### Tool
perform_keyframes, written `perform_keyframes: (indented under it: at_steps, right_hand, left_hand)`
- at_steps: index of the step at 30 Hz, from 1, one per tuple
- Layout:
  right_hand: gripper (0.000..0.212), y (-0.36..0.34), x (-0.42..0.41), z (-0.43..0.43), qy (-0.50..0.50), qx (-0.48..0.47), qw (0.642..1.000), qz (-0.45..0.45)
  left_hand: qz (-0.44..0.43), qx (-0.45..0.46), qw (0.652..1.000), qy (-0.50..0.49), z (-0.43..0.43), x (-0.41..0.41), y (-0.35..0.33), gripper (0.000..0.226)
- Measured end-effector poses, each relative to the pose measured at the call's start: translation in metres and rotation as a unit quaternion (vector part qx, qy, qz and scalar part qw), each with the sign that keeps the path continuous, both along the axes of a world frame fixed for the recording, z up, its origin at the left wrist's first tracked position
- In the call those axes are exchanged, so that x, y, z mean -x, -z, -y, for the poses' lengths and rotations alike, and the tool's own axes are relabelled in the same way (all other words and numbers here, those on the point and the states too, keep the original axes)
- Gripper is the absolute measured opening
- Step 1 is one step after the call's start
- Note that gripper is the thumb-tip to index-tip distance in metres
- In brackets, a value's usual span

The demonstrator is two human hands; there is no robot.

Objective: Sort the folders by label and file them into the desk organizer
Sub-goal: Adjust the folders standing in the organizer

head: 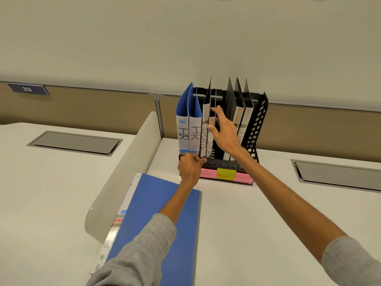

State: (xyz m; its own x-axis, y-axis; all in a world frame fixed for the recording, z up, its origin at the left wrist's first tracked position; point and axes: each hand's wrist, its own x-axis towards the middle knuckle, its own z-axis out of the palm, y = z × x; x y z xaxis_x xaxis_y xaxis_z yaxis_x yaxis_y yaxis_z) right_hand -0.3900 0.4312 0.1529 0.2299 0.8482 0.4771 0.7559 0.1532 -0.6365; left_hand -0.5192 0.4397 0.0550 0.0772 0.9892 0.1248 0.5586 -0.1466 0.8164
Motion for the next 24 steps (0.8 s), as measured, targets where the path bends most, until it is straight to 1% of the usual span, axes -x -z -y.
perform_keyframes:
  at_steps: [3,6,8,10,15,19,21,24]
  right_hand:
    - [0.066,0.008,0.014,0.018,0.053,-0.004,0.999,0.012]
    - [0.065,0.030,0.036,0.041,0.063,-0.013,0.998,0.007]
    - [0.062,0.050,0.054,0.054,0.044,0.015,0.999,-0.026]
    - [0.058,0.071,0.073,0.064,0.024,0.063,0.997,-0.041]
    - [0.049,0.116,0.119,0.084,-0.068,0.186,0.980,-0.016]
    - [0.047,0.145,0.153,0.098,-0.110,0.270,0.956,-0.012]
    - [0.047,0.154,0.168,0.103,-0.119,0.285,0.951,-0.013]
    - [0.047,0.163,0.187,0.109,-0.125,0.293,0.948,-0.001]
  left_hand:
    - [-0.008,-0.005,1.000,-0.005,0.008,0.015,-0.004,0.019]
    - [-0.011,-0.006,1.000,-0.020,0.022,0.038,0.000,0.017]
    - [-0.017,-0.013,0.999,-0.033,0.035,0.055,0.006,0.020]
    - [-0.017,-0.012,0.999,-0.048,0.049,0.075,0.014,0.026]
    - [-0.023,-0.001,0.998,-0.063,0.082,0.131,0.033,0.039]
    - [-0.054,-0.004,0.990,-0.131,0.105,0.177,0.043,0.049]
    - [-0.089,-0.011,0.984,-0.154,0.116,0.195,0.046,0.049]
    - [-0.141,-0.034,0.973,-0.181,0.128,0.221,0.048,0.037]
